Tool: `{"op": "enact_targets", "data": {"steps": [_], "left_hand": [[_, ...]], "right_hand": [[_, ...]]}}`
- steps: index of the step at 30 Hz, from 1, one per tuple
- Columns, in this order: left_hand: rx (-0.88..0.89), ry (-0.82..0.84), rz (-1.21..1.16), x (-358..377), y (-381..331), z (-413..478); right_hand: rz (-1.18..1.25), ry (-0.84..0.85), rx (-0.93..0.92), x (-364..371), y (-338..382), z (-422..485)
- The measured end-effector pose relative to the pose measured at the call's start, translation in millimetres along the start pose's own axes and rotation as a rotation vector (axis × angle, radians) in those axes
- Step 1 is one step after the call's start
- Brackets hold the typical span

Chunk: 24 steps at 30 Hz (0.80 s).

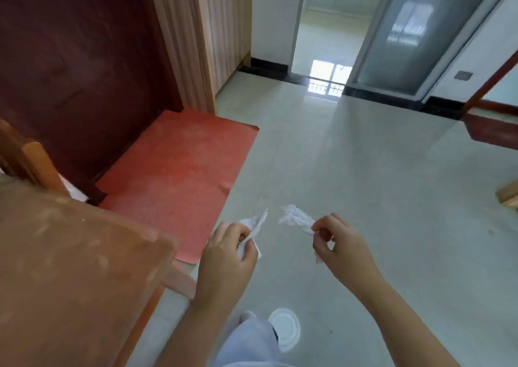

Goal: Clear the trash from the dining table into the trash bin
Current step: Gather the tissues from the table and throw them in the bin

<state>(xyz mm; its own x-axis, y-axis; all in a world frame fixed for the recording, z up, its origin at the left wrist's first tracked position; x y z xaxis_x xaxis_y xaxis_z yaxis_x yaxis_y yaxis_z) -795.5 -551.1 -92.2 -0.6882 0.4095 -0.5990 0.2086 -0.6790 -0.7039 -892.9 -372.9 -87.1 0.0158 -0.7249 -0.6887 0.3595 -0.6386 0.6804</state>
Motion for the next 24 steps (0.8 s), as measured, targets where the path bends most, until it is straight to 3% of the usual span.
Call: {"op": "enact_targets", "data": {"steps": [3, 11, 24], "left_hand": [[0.04, -0.06, 0.054, 14.6, 16.3, 65.2], [-0.11, -0.107, 0.13, 51.4, 65.8, 185.5], [-0.243, -0.499, 0.35, 71.4, 107.0, 403.2]], "right_hand": [[0.017, 0.012, -0.081, 34.2, 14.3, 78.1], [0.082, 0.178, -0.184, 130.4, 27.8, 227.3], [0.194, 0.396, -0.542, 271.4, 128.8, 504.0]]}}
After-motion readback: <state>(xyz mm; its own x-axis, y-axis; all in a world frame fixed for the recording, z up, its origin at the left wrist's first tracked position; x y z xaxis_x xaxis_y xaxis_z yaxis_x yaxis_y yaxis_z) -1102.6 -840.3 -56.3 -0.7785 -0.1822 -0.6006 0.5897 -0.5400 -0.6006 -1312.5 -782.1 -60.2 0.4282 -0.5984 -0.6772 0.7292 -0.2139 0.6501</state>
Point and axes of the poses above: each hand's wrist, its own z-axis towards the middle knuckle, its own x-axis out of the palm, y = z × x, the point moved 1 cm from there along z, towards the middle knuckle, and after that the axes turned 13 degrees about -y, right-handed, at the moved point
